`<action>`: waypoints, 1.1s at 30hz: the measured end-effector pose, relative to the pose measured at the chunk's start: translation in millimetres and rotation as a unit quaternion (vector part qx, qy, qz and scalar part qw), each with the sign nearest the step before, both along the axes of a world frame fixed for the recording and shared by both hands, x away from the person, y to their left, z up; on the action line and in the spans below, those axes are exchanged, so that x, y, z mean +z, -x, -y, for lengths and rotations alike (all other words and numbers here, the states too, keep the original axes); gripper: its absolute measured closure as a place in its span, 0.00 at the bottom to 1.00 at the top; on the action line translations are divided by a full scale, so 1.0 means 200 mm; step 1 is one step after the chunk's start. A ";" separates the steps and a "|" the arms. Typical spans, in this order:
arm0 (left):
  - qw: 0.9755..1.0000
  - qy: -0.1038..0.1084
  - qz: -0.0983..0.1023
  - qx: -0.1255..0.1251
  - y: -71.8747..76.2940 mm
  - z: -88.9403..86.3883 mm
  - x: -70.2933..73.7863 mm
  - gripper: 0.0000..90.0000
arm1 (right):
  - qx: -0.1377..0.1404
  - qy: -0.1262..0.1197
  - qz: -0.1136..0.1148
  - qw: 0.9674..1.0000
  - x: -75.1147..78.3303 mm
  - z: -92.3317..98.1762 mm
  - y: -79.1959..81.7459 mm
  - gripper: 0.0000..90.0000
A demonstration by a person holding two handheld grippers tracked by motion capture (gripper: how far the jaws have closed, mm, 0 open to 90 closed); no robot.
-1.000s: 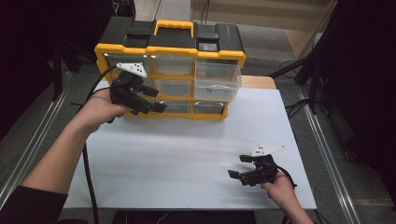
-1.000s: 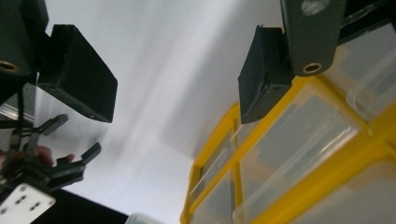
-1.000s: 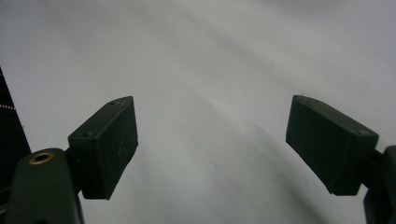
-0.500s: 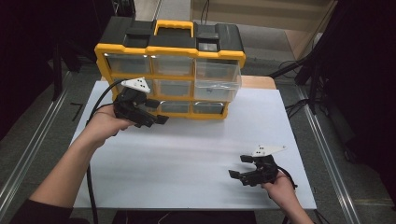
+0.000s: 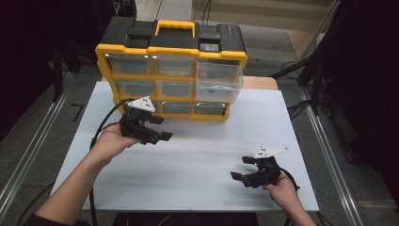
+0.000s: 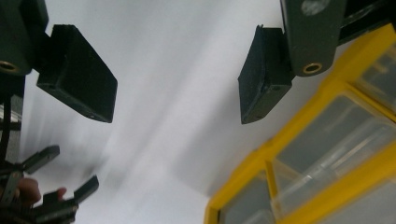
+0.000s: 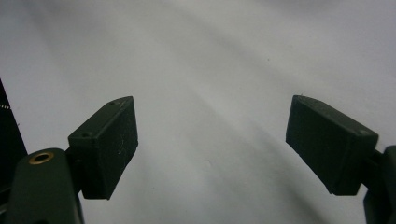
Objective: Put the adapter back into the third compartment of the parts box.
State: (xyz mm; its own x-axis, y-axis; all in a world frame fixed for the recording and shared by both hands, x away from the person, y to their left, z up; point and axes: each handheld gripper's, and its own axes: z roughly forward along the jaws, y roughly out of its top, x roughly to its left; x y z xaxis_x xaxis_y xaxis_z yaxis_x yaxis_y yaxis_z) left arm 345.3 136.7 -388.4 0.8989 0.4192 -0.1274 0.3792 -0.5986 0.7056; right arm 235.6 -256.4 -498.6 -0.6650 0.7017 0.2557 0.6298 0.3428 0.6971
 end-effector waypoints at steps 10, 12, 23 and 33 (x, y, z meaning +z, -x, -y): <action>1.000 0.000 -0.012 0.016 0.06 -0.01 -0.15 0.30 | 0.002 0.001 0.001 1.000 0.00 0.00 0.00 0.17; 1.000 0.000 -0.010 0.022 0.07 -0.02 -0.17 0.30 | 0.002 0.001 0.001 1.000 0.00 0.00 0.00 0.17; 0.998 0.010 -0.013 0.053 0.15 -0.08 -0.29 0.30 | 0.004 -0.001 0.002 1.000 0.00 0.00 0.00 0.17; 0.998 0.014 -0.023 0.062 0.22 -0.14 -0.36 0.29 | 0.004 0.000 0.001 1.000 0.00 0.00 0.00 0.17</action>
